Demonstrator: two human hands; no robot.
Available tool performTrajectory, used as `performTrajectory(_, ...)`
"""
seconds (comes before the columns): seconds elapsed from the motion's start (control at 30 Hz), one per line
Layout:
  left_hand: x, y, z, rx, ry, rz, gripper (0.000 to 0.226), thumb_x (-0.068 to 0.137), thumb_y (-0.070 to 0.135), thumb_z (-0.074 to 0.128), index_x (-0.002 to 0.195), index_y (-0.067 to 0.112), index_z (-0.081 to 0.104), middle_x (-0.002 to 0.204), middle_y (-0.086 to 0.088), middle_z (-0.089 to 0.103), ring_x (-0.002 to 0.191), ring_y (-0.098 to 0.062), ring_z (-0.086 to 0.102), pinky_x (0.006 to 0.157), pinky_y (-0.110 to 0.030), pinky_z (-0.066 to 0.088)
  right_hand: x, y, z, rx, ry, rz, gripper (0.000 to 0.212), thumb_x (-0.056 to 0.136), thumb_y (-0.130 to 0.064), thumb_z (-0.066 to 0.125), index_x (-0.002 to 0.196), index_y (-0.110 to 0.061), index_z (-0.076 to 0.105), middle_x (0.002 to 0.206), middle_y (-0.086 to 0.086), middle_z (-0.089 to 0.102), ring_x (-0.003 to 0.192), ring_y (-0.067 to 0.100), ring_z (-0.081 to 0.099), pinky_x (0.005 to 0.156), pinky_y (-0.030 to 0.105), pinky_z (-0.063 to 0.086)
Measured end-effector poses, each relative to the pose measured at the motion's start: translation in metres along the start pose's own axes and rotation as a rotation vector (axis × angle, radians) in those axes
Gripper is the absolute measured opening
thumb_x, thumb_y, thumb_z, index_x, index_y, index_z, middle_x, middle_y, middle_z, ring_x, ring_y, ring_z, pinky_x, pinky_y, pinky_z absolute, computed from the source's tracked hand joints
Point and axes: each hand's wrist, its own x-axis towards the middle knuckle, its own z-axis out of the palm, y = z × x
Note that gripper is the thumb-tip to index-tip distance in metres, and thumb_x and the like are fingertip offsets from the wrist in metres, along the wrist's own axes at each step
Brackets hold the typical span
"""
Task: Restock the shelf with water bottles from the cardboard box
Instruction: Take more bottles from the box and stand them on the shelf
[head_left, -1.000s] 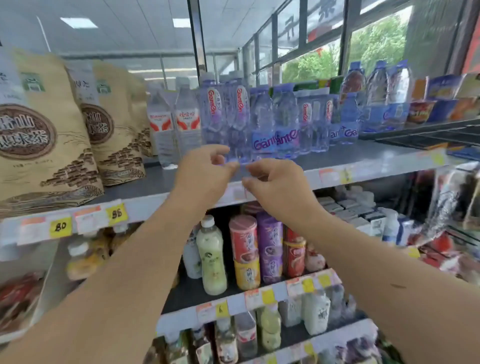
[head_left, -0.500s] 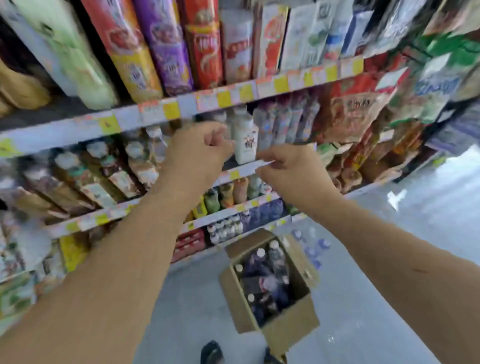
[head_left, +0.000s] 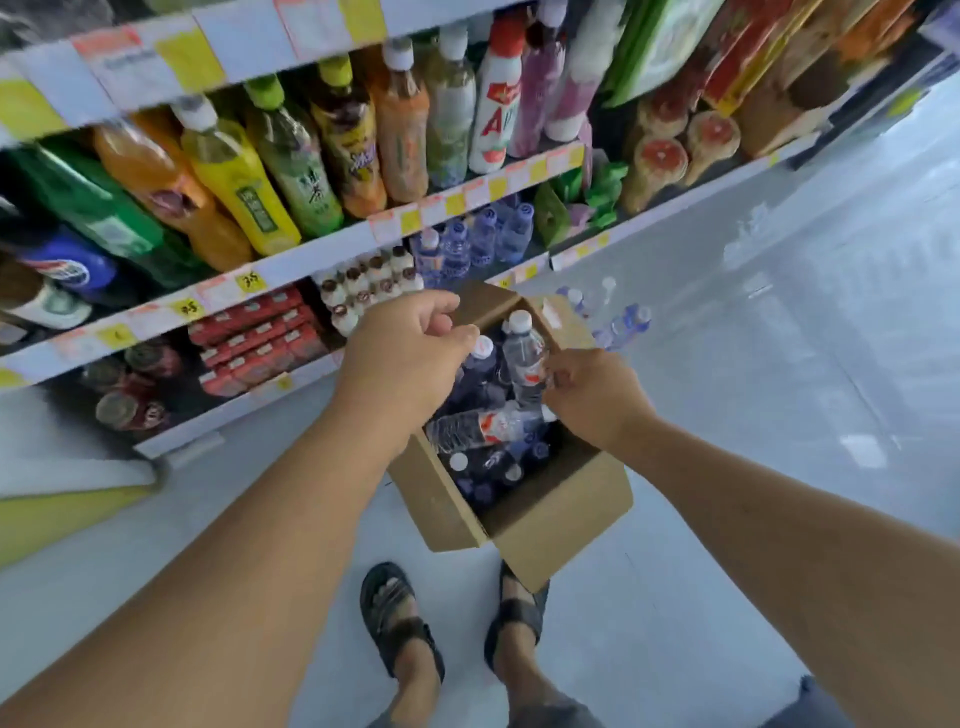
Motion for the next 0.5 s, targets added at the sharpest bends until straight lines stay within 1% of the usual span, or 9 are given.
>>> performTrajectory(0.07,0.009,-0.032,0.017,0.001,-0.002,-0.030,0.037,0.089,0.032,0.070,0.125,0.027,0.065,0.099,0.019,0.060,0.088,0.004,0.058,0.069,-0.020,0.042,0.023,0.022,0.036,-0.110,-0.068,0.000,0.034,0.086,-0.015,0.056,0.119,-0.018,0.065,0.108,0.011,0.068,0.100,0.034,0.063,0.082,0.038,0.054)
performTrajectory(0.13,0.020,-0.061,0.033,0.016,-0.002,-0.049,0.035,0.088,0.031,0.071,0.123,0.030,0.066,0.099,0.019,0.062,0.088,0.005,0.058,0.068,-0.020,0.043,0.045,0.043,0.070,-0.197,-0.127,0.008,0.034,0.091,-0.015,0.053,0.125,-0.014,0.060,0.115,0.014,0.067,0.105,0.035,0.062,0.084,0.036,0.053)
performTrajectory(0.2,0.031,-0.086,0.045,0.023,0.003,-0.074,0.034,0.087,0.033,0.071,0.121,0.032,0.067,0.099,0.019,0.063,0.088,0.005,0.059,0.069,-0.023,0.046,0.065,0.063,0.099,-0.193,-0.157,0.036,0.036,0.094,-0.014,0.052,0.129,-0.012,0.056,0.123,0.015,0.064,0.112,0.034,0.059,0.089,0.035,0.050)
performTrajectory(0.27,0.042,-0.106,0.054,0.021,0.008,-0.094,0.035,0.086,0.033,0.071,0.121,0.034,0.067,0.099,0.019,0.063,0.086,0.002,0.061,0.067,-0.027,0.050,0.080,0.080,0.124,-0.121,-0.171,0.074,0.035,0.095,-0.015,0.053,0.129,-0.012,0.054,0.125,0.014,0.062,0.115,0.034,0.057,0.089,0.034,0.048)
performTrajectory(0.33,0.051,-0.121,0.062,0.020,0.015,-0.106,0.035,0.085,0.035,0.071,0.120,0.035,0.067,0.096,0.019,0.064,0.084,-0.001,0.063,0.065,-0.028,0.050,0.091,0.093,0.142,-0.022,-0.150,0.103,0.029,0.094,-0.015,0.055,0.122,-0.013,0.058,0.118,0.012,0.065,0.110,0.033,0.059,0.081,0.030,0.046)
performTrajectory(0.4,0.056,-0.128,0.065,0.012,0.022,-0.115,0.035,0.084,0.035,0.071,0.119,0.035,0.067,0.094,0.019,0.064,0.082,-0.002,0.063,0.065,-0.028,0.049,0.098,0.100,0.153,0.102,-0.081,0.151,0.027,0.092,-0.017,0.059,0.119,-0.016,0.061,0.110,0.008,0.065,0.101,0.030,0.061,0.075,0.026,0.041)
performTrajectory(0.47,0.058,-0.130,0.066,0.006,0.020,-0.121,0.034,0.084,0.034,0.072,0.118,0.035,0.068,0.093,0.018,0.064,0.080,-0.001,0.063,0.065,-0.027,0.048,0.103,0.102,0.154,0.192,-0.022,0.199,0.023,0.090,-0.019,0.063,0.113,-0.019,0.062,0.100,0.004,0.064,0.086,0.023,0.060,0.068,0.024,0.041)
performTrajectory(0.5,0.057,-0.128,0.065,0.007,0.015,-0.123,0.034,0.085,0.033,0.072,0.118,0.034,0.068,0.094,0.017,0.064,0.080,-0.001,0.063,0.064,-0.026,0.047,0.105,0.102,0.153,0.217,-0.010,0.211,0.019,0.089,-0.020,0.065,0.108,-0.020,0.061,0.091,0.002,0.063,0.077,0.020,0.058,0.061,0.024,0.041)
